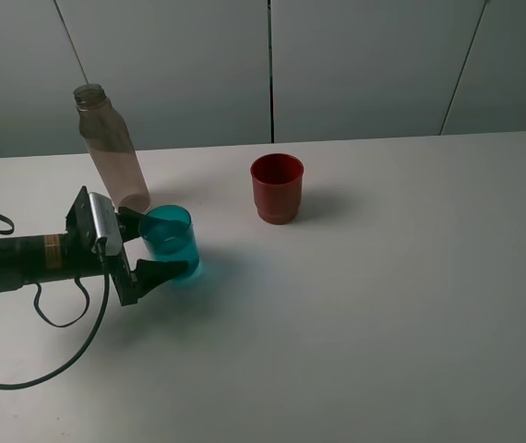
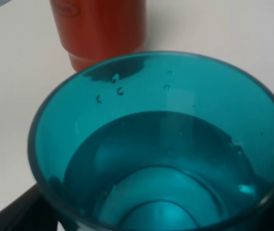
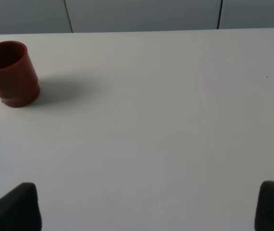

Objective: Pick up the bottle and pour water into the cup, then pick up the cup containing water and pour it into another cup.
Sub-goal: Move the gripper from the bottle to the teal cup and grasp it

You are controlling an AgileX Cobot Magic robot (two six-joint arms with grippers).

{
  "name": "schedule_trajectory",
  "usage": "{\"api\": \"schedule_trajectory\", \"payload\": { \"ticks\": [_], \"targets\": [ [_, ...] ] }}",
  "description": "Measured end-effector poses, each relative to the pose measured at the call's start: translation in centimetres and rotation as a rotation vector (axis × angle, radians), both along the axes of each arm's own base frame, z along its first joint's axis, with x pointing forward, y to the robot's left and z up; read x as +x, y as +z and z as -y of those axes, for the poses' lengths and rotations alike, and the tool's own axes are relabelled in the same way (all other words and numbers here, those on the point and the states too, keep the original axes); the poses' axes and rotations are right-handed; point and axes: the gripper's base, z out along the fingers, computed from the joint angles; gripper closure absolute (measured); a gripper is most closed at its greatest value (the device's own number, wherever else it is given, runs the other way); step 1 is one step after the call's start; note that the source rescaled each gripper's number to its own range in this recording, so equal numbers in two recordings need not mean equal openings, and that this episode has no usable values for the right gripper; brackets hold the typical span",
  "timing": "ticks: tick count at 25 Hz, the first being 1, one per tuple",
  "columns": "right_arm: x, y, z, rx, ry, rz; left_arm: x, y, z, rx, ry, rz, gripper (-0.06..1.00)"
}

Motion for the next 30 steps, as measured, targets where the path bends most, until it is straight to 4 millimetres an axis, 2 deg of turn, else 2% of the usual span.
{"api": "schedule_trajectory", "payload": {
  "ticks": [22,24,25,27,28,30],
  "targets": [
    [0.00,0.00,0.00,0.000,0.000,0.000,0.31,-0.25,0.86,-0.022,0.013,-0.002,-0.06],
    [0.00,0.00,0.00,0.000,0.000,0.000,0.31,-0.25,0.86,-0.022,0.013,-0.002,0.01],
    [0.00,0.00,0.00,0.000,0.000,0.000,0.31,-0.25,0.86,-0.024,0.014,-0.004,0.13],
    [0.00,0.00,0.00,0.000,0.000,0.000,0.31,-0.25,0.90,-0.024,0.014,-0.004,0.58],
    [0.00,0.00,0.00,0.000,0.000,0.000,0.31,-0.25,0.90,-0.024,0.014,-0.004,0.75],
    [0.00,0.00,0.00,0.000,0.000,0.000,0.29,-0.25,0.96,-0.024,0.012,-0.004,0.74]
  ]
}}
